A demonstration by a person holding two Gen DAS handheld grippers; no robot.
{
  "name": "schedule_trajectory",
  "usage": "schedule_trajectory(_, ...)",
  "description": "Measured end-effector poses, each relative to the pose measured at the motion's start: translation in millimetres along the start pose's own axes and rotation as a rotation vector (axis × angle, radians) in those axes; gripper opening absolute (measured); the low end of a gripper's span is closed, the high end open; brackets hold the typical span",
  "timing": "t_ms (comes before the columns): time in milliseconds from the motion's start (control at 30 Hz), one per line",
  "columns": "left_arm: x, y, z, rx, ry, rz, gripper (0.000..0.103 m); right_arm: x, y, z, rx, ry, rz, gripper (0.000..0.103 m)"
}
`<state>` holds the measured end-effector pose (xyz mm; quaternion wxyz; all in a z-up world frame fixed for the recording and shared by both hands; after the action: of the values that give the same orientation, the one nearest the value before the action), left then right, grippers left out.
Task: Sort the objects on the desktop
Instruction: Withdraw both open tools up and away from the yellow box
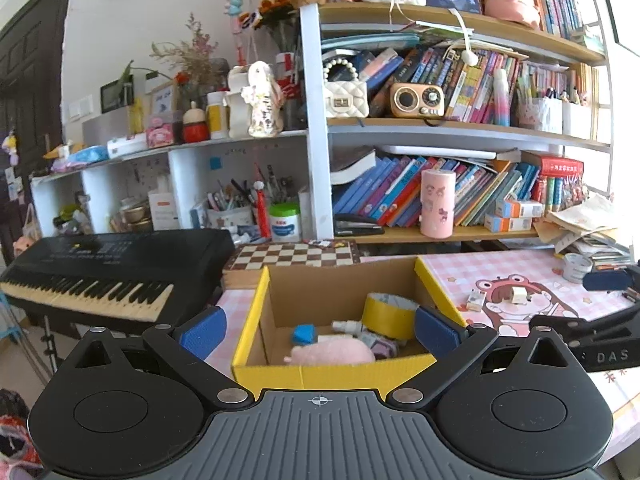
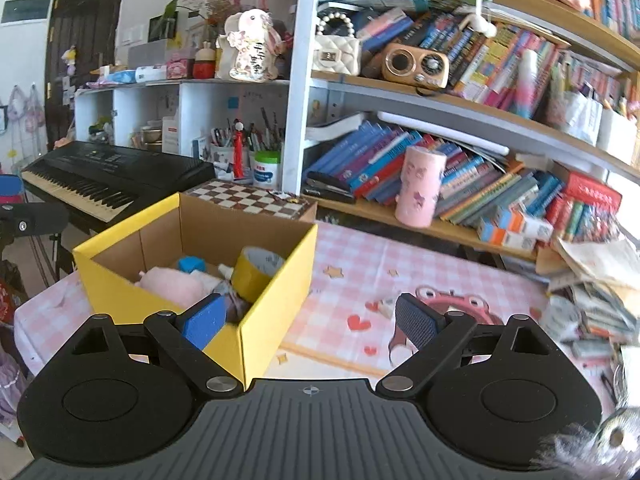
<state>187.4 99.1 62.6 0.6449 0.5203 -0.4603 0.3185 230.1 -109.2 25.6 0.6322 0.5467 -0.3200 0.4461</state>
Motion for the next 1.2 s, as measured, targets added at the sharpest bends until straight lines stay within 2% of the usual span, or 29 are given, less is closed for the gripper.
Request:
schedule_trajectory(467,-48.1,28.5,9.6,0.008,0.059,-0.031,0.102,-57.5,49.6,-7.8,-0.075,-0.076,-0.053,0.091)
schedule_trajectory(733,-73.1,40.7,22.5,0.005,0.030,-0.074,0.102,-90.5,68.1,-17.4,-0.085,-0.084,-0.118,0.091)
schedule_trajectory(1200,-98.3,56.8,33.6,0.006,0.060,-0.098,0.102,-112.0,91.5,-36.0,-0.069,-0.062,-0.141,0.091)
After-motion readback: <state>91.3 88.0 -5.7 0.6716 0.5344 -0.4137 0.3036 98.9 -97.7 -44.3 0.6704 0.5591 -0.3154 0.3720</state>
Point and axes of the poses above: each gripper's, at about its wrist camera, not at the fingertips, and y roughly against the way its jaws point, z to its right, x to its top, the point moved 6 cm from there along -y, roughly the way its jaws point, and after that the axes turned 15 degrees about -x, right-handed, at the moved point
